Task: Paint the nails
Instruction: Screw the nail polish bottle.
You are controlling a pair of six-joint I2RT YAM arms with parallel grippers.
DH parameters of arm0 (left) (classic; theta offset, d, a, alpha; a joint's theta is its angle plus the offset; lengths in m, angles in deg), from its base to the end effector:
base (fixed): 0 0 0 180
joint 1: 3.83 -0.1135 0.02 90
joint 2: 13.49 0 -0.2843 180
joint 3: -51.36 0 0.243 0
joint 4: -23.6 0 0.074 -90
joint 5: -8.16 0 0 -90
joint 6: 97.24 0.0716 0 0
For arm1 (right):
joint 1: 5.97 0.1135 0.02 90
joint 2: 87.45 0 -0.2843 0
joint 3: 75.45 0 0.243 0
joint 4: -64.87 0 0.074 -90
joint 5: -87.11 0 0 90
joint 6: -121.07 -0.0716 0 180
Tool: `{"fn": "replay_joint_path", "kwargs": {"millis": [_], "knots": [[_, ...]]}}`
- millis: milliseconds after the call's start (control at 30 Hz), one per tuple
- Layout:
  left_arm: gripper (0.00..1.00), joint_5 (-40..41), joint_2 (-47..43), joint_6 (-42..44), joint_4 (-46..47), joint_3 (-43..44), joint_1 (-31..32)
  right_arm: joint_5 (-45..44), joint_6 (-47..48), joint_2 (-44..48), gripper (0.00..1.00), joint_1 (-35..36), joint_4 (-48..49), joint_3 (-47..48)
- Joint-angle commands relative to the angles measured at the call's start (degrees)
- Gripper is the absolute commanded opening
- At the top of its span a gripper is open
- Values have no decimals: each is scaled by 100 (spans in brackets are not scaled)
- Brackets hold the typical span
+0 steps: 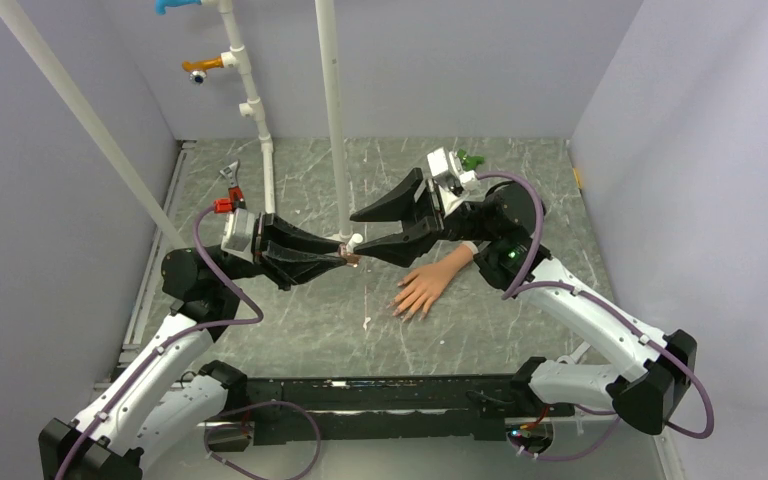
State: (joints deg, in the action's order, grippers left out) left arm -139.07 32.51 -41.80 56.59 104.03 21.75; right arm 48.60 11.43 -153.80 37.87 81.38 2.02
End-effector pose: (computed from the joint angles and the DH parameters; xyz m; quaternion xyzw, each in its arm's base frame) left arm 0.1099 -0.1194 0.4182 0.4029 0.4061 -0.5744 0.5855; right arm 0.1411 0.2132 0.4758 -0.4611 0.3781 0.5967 0.5370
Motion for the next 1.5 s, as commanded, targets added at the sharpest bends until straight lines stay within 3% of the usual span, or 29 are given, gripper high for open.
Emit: {"fn": "replay_joint_path", "kwargs": {"millis": [0,633,933,1033,1233,1467], "knots": [[0,-63,-48,-78,296,232,-33,187,-212,-49,55,-11,477,67],[0,-16,-97,-30,277,215,-43,288,-301,-185,41,130,462,-36],[0,200,-233,154,-7,185,-86,187,-95,-195,10,241,127,61],[0,307,-302,254,-135,180,-120,63,-4,-165,6,279,26,18],[0,572,-372,228,-79,84,-208,-603,237,29,1,536,-103,-225],[0,897,-434,509,-462,77,-297,-2286,538,110,0,1171,-374,-316]]}}
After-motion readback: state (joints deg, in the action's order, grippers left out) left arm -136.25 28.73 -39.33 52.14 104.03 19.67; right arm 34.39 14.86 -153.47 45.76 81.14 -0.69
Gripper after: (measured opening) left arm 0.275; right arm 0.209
